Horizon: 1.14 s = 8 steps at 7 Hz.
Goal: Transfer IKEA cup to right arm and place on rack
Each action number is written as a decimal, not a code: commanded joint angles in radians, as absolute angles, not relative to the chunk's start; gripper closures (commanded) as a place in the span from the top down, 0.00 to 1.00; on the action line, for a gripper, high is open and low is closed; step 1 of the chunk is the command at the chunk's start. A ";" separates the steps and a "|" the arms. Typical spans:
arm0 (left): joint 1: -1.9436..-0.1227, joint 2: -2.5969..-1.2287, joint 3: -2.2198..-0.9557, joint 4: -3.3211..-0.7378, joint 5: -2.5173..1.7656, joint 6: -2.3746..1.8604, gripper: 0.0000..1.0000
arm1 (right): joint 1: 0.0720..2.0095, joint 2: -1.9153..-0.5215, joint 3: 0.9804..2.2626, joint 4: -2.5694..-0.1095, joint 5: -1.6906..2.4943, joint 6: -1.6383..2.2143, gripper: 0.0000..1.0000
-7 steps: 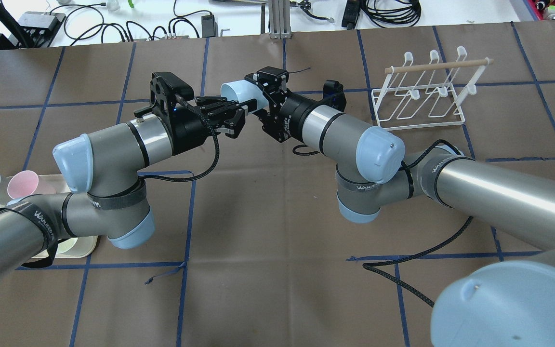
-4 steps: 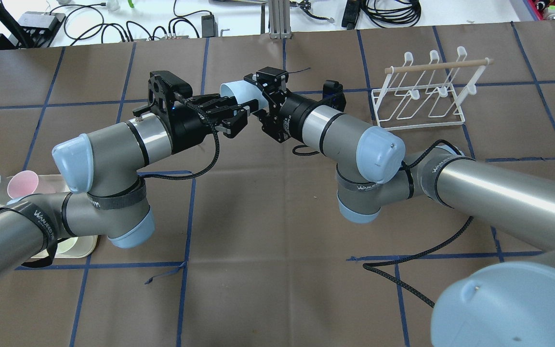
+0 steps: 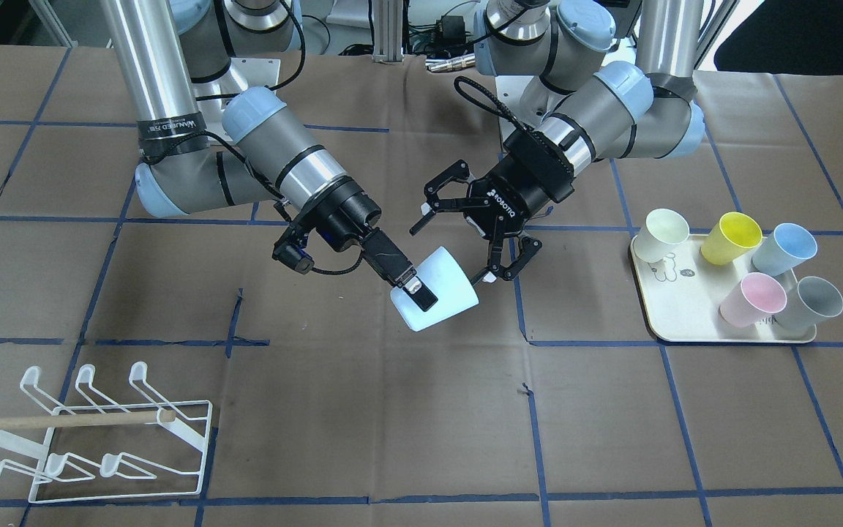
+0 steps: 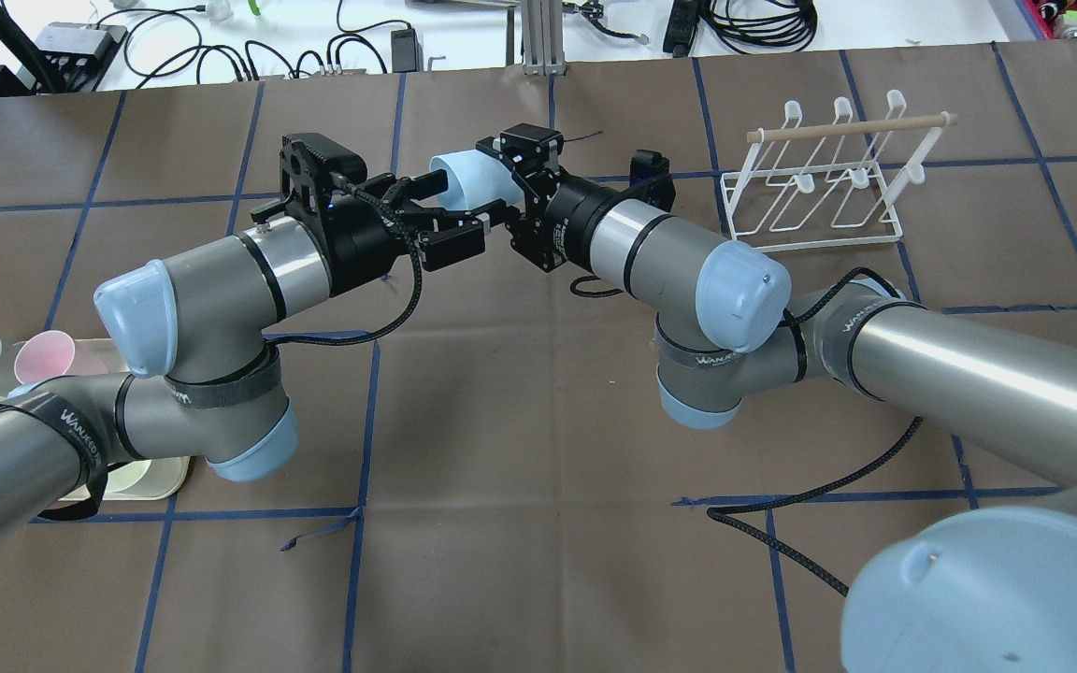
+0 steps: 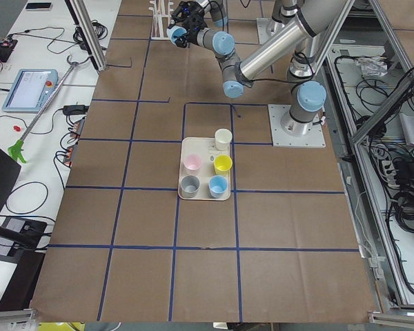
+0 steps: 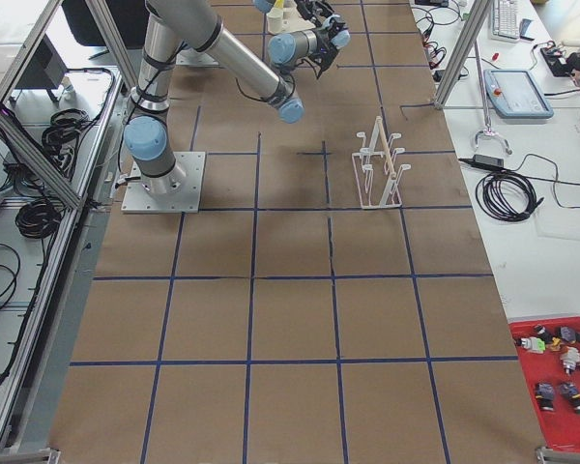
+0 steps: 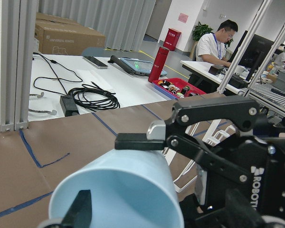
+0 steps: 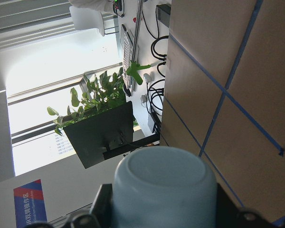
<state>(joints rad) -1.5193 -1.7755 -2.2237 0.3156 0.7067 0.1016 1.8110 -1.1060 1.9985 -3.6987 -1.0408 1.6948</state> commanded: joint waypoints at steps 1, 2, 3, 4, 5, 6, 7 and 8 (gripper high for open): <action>-1.487 -1.744 -2.241 0.314 0.750 0.097 0.99 | 1.781 -1.111 1.994 -3.701 -1.042 1.573 0.29; -1.448 -1.688 -2.259 0.305 0.779 0.097 0.99 | 1.738 -1.114 1.994 -3.708 -1.043 1.428 0.23; -1.403 -1.634 -2.293 0.270 0.825 0.097 0.99 | 1.700 -1.117 1.994 -3.709 -1.046 1.244 0.22; -1.357 -1.584 -2.318 0.227 0.827 0.100 0.99 | 1.663 -1.120 1.994 -3.708 -1.060 1.027 0.20; -1.332 -1.547 -2.310 0.136 0.828 0.101 0.99 | 1.622 -1.120 1.994 -3.695 -1.068 0.765 0.20; -1.331 -1.493 -2.277 -0.015 0.875 0.101 0.99 | 1.600 -1.120 1.993 -3.695 -1.103 0.571 0.20; -1.342 -1.449 -2.196 -0.239 0.982 0.100 0.99 | 1.588 -1.120 1.987 -3.703 -1.174 0.464 0.20; -1.350 -1.425 -2.078 -0.491 0.998 0.100 0.99 | 1.571 -1.121 1.968 -3.708 -1.230 0.337 0.20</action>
